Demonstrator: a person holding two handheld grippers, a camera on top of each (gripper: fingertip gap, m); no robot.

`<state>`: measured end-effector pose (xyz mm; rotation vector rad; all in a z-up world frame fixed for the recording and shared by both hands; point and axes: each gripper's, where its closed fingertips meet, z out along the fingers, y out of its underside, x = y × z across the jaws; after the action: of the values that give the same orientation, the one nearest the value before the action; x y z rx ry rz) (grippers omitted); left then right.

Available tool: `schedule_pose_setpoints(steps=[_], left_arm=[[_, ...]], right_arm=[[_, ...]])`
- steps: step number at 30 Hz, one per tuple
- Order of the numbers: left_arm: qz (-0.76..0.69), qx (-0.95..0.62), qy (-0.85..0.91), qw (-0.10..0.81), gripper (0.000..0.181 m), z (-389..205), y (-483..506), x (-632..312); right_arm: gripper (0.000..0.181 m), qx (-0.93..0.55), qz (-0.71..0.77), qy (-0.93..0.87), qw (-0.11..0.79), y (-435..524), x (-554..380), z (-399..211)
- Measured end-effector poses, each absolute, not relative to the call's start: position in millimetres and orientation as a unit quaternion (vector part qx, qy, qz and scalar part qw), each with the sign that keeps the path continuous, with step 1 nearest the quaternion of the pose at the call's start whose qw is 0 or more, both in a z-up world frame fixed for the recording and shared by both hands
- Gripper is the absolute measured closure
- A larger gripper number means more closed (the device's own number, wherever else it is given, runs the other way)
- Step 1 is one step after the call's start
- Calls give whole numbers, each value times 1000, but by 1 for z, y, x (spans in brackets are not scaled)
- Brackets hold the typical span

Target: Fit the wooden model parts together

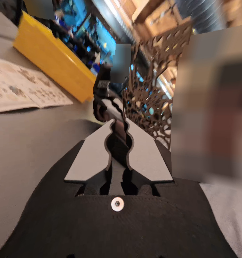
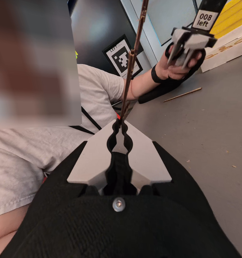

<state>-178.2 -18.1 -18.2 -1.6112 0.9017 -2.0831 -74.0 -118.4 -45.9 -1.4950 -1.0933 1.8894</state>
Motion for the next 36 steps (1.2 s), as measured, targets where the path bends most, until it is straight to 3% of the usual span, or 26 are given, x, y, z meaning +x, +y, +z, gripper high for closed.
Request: schedule_pose_setpoints(steps=[1, 4, 7, 16, 23, 28, 36], left_arm=[[-722, -578, 341, 164, 169, -26, -31, -169], [-693, -591, 394, 123, 152, -43, -70, -142], [-698, -580, 411, 87, 146, -46, -99, -125], [-729, -566, 385, 19, 142, -52, -120, -115], [-713, -573, 403, 20, 152, -60, -123, -114], [-725, -568, 390, 16, 173, -58, -120, -115], [-725, -566, 392, 14, 177, -61, -126, -111]], right_arm=[[181, -542, 694, -406, 245, -121, -76, -44], [181, -535, 695, -419, 235, -129, -86, -43], [181, -532, 696, -428, 221, -135, -93, -46], [181, -540, 694, -434, 199, -138, -103, -55], [181, -559, 685, -426, 192, -134, -104, -62], [181, -559, 686, -422, 196, -132, -103, -62], [181, -566, 676, -429, 196, -133, -106, -65]])
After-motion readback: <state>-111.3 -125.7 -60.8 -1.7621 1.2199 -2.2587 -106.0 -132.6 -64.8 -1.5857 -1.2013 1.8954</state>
